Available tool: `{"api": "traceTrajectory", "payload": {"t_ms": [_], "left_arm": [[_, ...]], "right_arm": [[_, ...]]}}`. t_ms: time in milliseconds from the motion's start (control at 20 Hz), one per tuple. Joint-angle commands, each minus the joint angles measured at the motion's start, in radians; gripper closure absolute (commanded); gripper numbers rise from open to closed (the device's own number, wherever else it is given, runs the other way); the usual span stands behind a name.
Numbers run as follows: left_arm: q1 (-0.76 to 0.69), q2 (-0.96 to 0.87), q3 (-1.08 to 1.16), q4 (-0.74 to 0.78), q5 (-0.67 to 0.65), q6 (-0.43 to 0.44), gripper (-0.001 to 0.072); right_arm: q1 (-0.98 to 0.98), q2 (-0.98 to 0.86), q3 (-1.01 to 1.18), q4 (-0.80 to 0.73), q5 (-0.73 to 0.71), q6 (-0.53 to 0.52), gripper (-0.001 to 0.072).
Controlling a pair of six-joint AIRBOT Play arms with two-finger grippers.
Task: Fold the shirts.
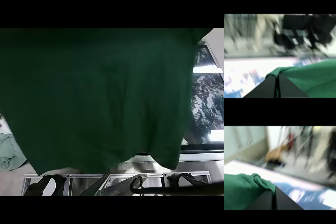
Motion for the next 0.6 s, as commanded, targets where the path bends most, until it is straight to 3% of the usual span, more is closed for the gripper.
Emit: {"api": "traceTrajectory", "payload": {"t_ms": [0,200,400,450,500,550], "left_arm": [[-0.106,-0.182,-0.170,0.036,0.043,0.045,0.0695],[-0.156,-0.459,-0.339,0.040,0.218,0.141,0.0695],[-0.172,-0.704,-0.298,0.033,0.290,0.146,0.0692],[-0.170,-0.742,-0.266,0.033,0.259,0.138,0.0687],[-0.158,-0.775,-0.226,0.033,0.208,0.130,0.0686],[-0.148,-0.797,-0.180,0.033,0.146,0.130,0.0638]], "right_arm": [[0.036,-0.227,-0.035,0.016,0.007,-0.059,0.0692],[0.101,-0.541,-0.037,-0.043,-0.058,-0.041,0.0692],[0.179,-0.749,-0.037,-0.041,-0.192,-0.041,0.0691],[0.184,-0.769,-0.037,-0.042,-0.185,-0.040,0.0640],[0.183,-0.773,-0.037,-0.045,-0.169,-0.040,0.0500],[0.174,-0.767,-0.037,-0.059,-0.151,-0.036,0.0458]]}}
